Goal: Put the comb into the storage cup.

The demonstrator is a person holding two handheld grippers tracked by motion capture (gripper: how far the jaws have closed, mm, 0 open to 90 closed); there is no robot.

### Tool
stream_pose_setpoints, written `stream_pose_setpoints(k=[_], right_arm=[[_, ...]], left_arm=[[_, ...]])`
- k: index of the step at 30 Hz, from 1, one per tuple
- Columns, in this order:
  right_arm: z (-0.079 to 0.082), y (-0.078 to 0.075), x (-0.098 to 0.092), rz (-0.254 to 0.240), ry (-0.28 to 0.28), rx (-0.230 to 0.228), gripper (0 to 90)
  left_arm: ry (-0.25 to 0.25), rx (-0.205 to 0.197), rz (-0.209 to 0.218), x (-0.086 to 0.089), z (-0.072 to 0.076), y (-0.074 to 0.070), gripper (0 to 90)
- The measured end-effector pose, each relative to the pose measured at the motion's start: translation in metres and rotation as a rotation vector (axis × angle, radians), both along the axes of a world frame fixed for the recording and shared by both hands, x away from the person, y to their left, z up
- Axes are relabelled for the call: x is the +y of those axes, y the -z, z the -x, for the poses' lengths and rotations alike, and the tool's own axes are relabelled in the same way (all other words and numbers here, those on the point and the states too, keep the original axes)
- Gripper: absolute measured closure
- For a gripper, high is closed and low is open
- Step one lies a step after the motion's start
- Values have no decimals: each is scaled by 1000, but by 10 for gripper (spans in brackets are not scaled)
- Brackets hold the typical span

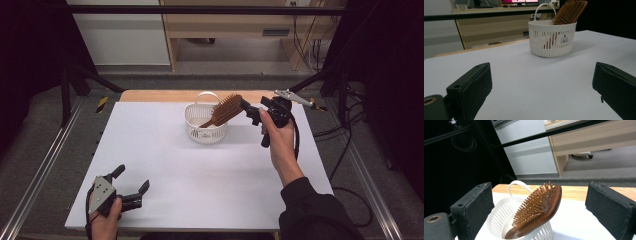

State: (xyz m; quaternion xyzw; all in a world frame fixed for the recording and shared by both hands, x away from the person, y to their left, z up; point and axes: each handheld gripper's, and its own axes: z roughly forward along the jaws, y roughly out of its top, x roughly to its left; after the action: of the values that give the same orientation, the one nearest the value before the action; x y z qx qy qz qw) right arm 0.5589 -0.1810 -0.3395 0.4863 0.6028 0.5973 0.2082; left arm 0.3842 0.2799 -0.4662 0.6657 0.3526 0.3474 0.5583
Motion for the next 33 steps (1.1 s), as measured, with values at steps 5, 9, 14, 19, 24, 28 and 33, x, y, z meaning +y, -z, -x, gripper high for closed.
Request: stream_pose_setpoints(k=[5,9,14,19,24,28,33], right_arm=[[-1,4,-6,-4,9,4,91],[2,8,-11,-21,0,12,89],[8,8,-19,-14,-12,-7,94],[15,5,-20,-15,-64,-22,87],[22,3,-17,28,-31,-81,73],[27,5,-14,63,42,-140,49],[32,5,-11,93,55,-154,44]], left_arm=[[-37,39,30,7,-5,5,26],[-57,42,82,13,-4,5,26],[-88,33,116,19,-2,5,27],[-102,22,127,26,-3,4,29],[-120,16,164,33,-1,4,29],[-110,8,168,32,1,2,29],[-103,10,157,29,2,2,29]])
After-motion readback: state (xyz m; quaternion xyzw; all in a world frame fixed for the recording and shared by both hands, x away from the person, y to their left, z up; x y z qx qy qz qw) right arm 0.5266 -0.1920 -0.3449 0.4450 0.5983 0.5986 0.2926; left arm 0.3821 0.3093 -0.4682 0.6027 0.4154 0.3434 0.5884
